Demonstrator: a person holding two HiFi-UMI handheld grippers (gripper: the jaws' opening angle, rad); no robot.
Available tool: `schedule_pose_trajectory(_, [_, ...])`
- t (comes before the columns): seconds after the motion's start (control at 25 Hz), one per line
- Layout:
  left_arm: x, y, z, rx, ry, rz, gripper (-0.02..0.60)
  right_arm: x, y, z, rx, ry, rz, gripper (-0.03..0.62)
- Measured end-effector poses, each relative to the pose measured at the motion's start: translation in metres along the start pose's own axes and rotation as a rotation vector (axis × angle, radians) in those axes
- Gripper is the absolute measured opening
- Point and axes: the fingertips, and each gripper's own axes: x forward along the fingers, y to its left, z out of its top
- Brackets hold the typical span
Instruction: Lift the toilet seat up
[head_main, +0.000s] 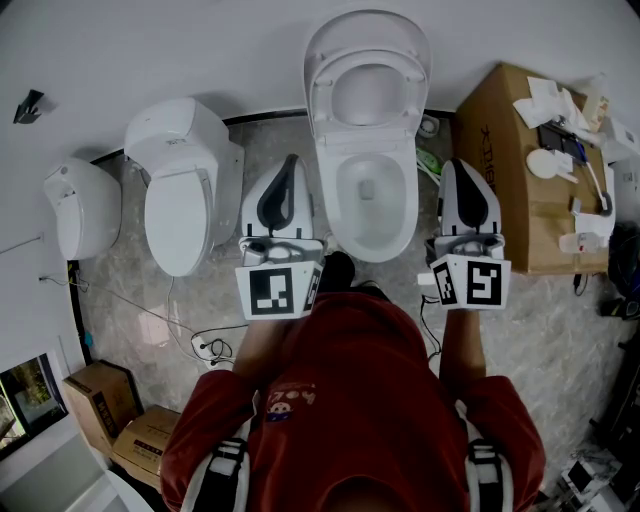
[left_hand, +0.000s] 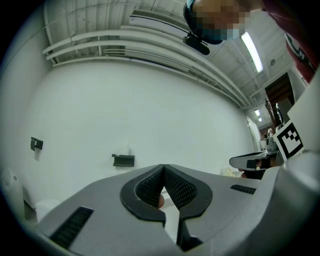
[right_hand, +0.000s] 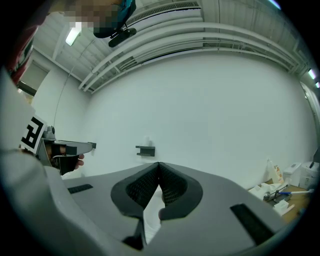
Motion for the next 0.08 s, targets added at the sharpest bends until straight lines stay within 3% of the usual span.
schedule_pose_trajectory(0.08, [0.0012,-0.0012,0.0000,-0.011,0.000,0.004,0.011,-0.0001,-0.0018,-0.0004,-0.003,0.000,-0.002,0.014])
